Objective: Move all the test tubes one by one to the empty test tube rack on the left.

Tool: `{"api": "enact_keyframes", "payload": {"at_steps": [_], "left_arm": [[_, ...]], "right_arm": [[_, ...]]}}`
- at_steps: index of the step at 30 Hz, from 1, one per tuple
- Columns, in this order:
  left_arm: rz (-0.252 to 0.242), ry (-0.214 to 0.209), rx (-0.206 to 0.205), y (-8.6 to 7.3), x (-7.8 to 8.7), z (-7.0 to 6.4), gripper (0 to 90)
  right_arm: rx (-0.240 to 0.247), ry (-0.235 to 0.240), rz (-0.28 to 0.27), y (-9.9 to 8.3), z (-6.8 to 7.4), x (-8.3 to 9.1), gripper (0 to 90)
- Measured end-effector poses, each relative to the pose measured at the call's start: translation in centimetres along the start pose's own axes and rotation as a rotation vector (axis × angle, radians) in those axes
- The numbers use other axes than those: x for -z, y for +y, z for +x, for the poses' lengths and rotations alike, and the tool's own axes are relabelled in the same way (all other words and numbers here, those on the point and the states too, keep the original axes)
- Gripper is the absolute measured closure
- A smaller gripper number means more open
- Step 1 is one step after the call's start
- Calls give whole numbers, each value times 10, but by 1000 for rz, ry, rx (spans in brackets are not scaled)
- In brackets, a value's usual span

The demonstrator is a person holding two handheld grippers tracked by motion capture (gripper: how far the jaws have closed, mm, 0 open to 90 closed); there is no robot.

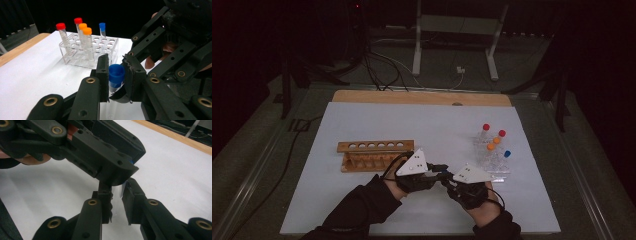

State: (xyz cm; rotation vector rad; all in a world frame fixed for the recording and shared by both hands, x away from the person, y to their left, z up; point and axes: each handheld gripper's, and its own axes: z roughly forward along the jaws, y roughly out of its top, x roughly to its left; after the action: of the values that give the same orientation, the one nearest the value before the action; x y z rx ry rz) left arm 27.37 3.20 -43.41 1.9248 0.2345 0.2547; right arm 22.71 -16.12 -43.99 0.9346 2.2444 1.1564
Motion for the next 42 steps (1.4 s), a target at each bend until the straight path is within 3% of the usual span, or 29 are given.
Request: {"api": "enact_keyframes", "payload": {"at_steps": [8, 12, 20, 21, 22, 25, 27, 29, 42], "left_arm": [[-12, 7, 0, 2, 1, 1, 779], [-30, 36, 2, 6, 8, 8, 779], [-45, 88, 30, 12, 24, 25, 779], [-44, 98, 31, 13, 26, 27, 779], [-46, 106, 34, 14, 28, 30, 779], [-56, 141, 39, 18, 37, 40, 779], [-57, 148, 41, 19, 40, 42, 779], [-62, 167, 43, 20, 44, 46, 779], [-68, 268, 62, 26, 71, 70, 779]], "right_arm": [[-12, 1, -17, 1, -1, 1, 733], [-50, 1, -35, 0, -5, 3, 590], [-57, -8, -59, 0, -9, 6, 386], [-65, -26, -67, 0, -9, 7, 276], [-68, -36, -75, 0, -10, 8, 226], [-102, -44, -95, 1, -13, 10, 144], [-110, -44, -100, 1, -14, 11, 130], [-106, -11, -105, 0, -16, 12, 27], [-95, 8, -140, -1, -18, 17, 0]]}}
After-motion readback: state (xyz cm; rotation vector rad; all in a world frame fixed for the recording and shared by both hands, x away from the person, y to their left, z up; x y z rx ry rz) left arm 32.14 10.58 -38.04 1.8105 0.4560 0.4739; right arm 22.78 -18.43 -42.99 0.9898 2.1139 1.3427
